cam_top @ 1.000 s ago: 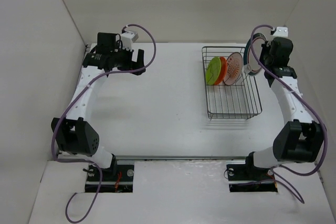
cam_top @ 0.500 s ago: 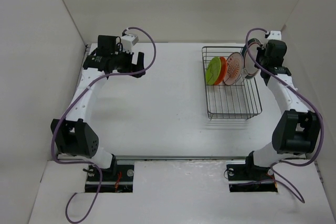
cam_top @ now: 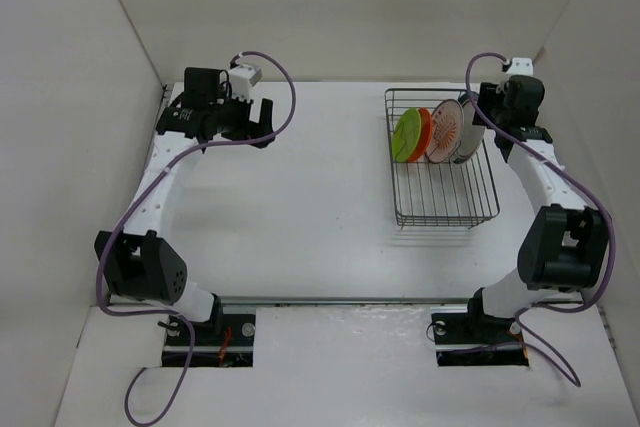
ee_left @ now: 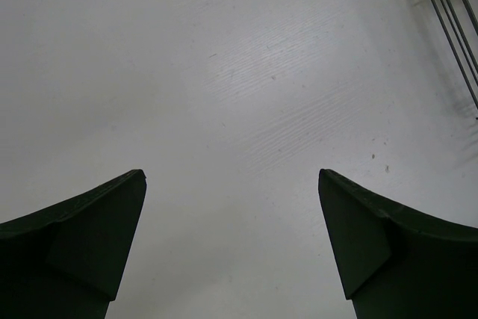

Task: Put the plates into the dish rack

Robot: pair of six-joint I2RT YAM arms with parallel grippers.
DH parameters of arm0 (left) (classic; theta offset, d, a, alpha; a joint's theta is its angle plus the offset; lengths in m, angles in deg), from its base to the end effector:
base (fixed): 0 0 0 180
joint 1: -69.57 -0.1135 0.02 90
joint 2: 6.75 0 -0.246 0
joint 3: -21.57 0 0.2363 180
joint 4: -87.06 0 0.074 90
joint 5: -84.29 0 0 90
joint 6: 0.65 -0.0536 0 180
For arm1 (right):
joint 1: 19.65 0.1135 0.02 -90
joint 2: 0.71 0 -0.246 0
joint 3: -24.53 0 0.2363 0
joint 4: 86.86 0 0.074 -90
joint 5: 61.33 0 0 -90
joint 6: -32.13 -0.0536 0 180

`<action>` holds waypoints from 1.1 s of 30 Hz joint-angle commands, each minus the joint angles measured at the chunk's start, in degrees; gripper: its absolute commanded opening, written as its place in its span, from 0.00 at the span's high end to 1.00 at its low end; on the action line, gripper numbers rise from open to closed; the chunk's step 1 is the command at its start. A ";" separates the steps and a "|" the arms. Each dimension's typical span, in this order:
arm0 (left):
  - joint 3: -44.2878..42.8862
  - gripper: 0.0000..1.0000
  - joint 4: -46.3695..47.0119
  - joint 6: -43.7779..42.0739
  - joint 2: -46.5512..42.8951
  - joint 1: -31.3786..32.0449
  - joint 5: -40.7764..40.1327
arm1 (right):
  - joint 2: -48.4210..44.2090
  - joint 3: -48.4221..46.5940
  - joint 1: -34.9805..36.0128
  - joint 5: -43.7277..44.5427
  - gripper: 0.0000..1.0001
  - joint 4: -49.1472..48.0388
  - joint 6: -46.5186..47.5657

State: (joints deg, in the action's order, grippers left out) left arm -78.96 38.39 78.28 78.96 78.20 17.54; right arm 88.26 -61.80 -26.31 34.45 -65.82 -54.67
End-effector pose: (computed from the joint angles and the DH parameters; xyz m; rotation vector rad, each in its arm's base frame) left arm 0.3255 -0.0708 0.3506 0.5927 2.0517 -0.4125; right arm 0.3651 -0.0481 0.2974 0.1255 1.9840 -0.2115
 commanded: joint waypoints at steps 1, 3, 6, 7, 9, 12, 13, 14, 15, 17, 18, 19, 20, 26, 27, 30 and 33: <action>0.48 0.00 1.70 -0.36 -3.36 0.25 -1.18 | -2.13 -2.56 0.24 1.15 0.32 -2.56 -0.13; 0.48 0.00 1.70 -0.36 -3.36 0.25 -1.71 | -4.06 -4.84 0.24 2.30 0.17 -0.36 -1.26; -1.45 0.00 1.70 1.13 -4.41 0.25 -5.47 | -8.70 -7.74 0.24 8.01 0.00 4.65 -3.63; -2.24 0.00 1.70 1.75 -4.41 0.25 -7.14 | -9.94 -8.71 0.24 9.58 0.00 6.31 -4.42; -5.31 0.00 1.70 4.64 -5.90 0.25 -10.68 | -14.25 -11.08 0.24 10.21 0.00 11.41 -6.88; -9.36 0.00 1.70 6.76 -7.22 -0.98 -17.43 | -19.27 -11.62 1.55 7.50 0.00 16.69 -6.89; -10.06 0.00 1.70 7.29 -8.36 -0.98 -19.97 | -22.58 -11.62 1.56 6.19 0.00 18.09 -6.89; -10.85 0.00 1.70 7.29 -9.06 -1.59 -20.69 | -24.18 -11.62 2.34 3.91 0.00 19.24 -6.89; -11.38 0.00 1.00 7.29 -9.85 -1.59 -21.39 | -25.67 -11.62 3.65 3.36 0.00 22.21 -6.89; -12.09 0.00 0.21 7.29 -12.67 -1.59 -23.15 | -30.16 -12.15 5.59 3.36 0.00 24.68 -6.89; -12.09 0.00 -0.49 7.29 -13.54 -1.59 -23.77 | -31.56 -12.15 7.51 2.84 0.00 25.92 -6.89; -12.09 0.00 -1.02 7.29 -14.51 -1.59 -24.29 | -33.06 -11.54 8.40 2.83 0.00 27.49 -6.89; -12.09 0.00 -1.81 7.29 -16.43 -1.59 -24.30 | -35.68 -11.53 9.28 2.83 0.00 28.21 -7.42; -4.55 0.00 -1.03 8.61 -25.14 -2.12 -22.72 | -43.08 -10.48 13.42 6.88 0.00 31.28 -7.42; -3.49 0.00 -1.03 8.61 -27.24 -2.12 -22.72 | -44.22 -10.48 13.95 6.88 0.00 31.29 -7.42; -0.23 0.00 -0.33 7.99 -30.59 -2.12 -22.72 | -44.85 -9.87 14.48 6.88 0.00 30.51 -7.42; 3.01 0.00 0.29 7.99 -32.44 -2.12 -23.33 | -44.15 -9.86 15.09 6.88 0.00 30.50 -7.42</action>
State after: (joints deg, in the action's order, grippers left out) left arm -78.59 36.69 85.80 47.46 76.47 -4.89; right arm 43.02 -72.18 -12.17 40.18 -35.86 -61.38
